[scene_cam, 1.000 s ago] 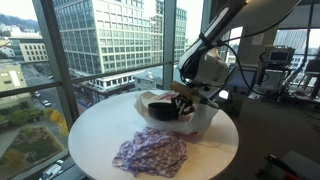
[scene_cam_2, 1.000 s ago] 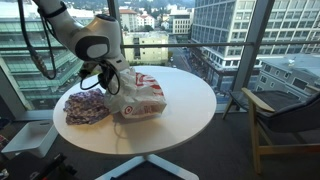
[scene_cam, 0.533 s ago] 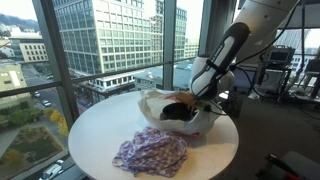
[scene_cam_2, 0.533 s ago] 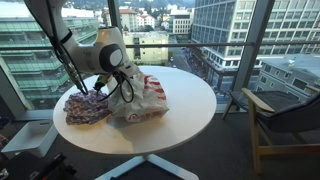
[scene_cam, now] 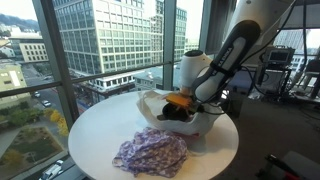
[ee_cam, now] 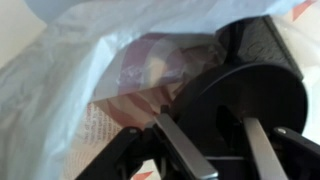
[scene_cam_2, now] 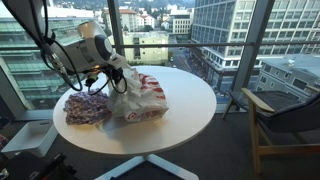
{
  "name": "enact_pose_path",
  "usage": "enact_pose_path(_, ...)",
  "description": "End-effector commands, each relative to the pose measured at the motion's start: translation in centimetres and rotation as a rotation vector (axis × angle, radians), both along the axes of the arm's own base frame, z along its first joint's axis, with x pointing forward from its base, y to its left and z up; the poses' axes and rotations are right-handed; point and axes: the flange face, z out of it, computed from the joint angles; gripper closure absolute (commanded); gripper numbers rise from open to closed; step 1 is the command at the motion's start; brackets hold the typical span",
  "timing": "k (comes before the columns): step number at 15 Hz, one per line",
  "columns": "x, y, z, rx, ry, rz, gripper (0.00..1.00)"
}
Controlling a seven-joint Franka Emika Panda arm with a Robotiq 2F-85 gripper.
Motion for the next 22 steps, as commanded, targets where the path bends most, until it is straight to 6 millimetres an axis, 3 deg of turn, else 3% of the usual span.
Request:
enact_pose_path(1,-2.0,4.9,4.1,-0.006,-0.055,0.113,0.15)
enact_pose_path(3,-3.8,8.0,5.7,0.032,-0.072,0.238,0.02)
enact_pose_path(5,-5.5,10.7,6.2,0.061,-0.063,0.350,0.00)
enact_pose_path(7,-7.1,13.4,5.4,0.067,-0.032,0.457,0.00)
enact_pose_path(8,-7.9,14.6,4.9,0.076,-0.009,0.508,0.00)
enact_pose_path(12,-9.7,18.1,-1.1,0.171,0.149,0.567,0.00)
enact_pose_path(16,-7.9,17.7,-4.8,0.069,0.183,0.585,0.00)
enact_pose_path(22,-4.7,18.0,-7.0,-0.077,0.192,0.623,0.00)
